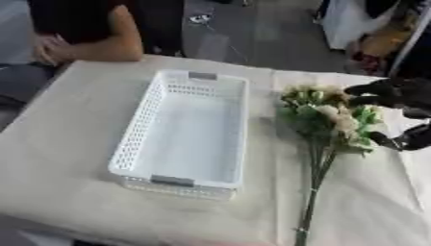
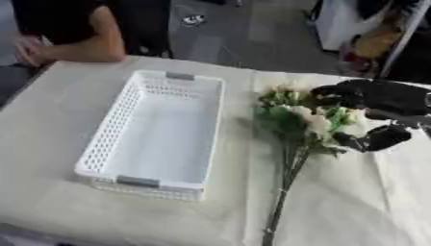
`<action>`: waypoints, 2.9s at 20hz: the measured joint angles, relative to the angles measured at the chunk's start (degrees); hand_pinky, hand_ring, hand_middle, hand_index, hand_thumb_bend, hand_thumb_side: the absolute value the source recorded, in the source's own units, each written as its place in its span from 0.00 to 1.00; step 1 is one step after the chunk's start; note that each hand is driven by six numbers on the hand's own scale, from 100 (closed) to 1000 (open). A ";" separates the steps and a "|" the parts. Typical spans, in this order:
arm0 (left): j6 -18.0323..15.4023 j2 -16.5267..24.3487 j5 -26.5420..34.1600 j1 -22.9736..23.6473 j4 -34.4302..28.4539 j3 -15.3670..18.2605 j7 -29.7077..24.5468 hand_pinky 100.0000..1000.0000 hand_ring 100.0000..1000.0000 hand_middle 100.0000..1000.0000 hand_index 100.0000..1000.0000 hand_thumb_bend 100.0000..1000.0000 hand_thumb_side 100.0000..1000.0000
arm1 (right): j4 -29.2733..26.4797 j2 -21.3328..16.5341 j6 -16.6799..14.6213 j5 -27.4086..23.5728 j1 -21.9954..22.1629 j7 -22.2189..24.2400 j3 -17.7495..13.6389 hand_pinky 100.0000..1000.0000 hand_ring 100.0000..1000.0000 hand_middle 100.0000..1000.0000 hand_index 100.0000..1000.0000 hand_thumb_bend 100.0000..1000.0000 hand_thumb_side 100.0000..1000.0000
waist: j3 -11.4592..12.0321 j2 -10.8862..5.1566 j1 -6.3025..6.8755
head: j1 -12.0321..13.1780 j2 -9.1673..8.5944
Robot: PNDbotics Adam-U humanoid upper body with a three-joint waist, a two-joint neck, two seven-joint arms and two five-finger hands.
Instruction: Pick up objects on the table and place them in the box.
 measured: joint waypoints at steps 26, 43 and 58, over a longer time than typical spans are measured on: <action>0.13 0.01 0.00 -0.12 0.00 -1.06 -1.35 0.55 0.72 0.84 0.84 0.03 0.80 | -7.27 5.54 3.28 -3.56 -4.47 3.28 12.13 0.88 0.89 1.00 0.96 0.11 0.59 | 0.49 0.01 -0.21 | -0.06 0.00; 0.16 0.47 0.00 -0.55 0.00 -1.39 -1.72 0.55 0.72 0.83 0.84 0.03 0.80 | -7.79 1.20 5.48 -2.57 -3.11 5.49 15.15 0.95 0.94 1.00 0.97 0.27 0.68 | 0.78 0.10 -0.79 | -0.05 0.00; -0.06 0.50 0.00 -0.59 0.00 -1.44 -1.99 0.55 0.72 0.83 0.84 0.03 0.79 | -6.84 0.38 4.31 5.50 -2.96 4.31 16.48 0.99 0.96 1.00 0.96 0.39 0.47 | 1.01 0.10 -0.89 | -0.03 0.00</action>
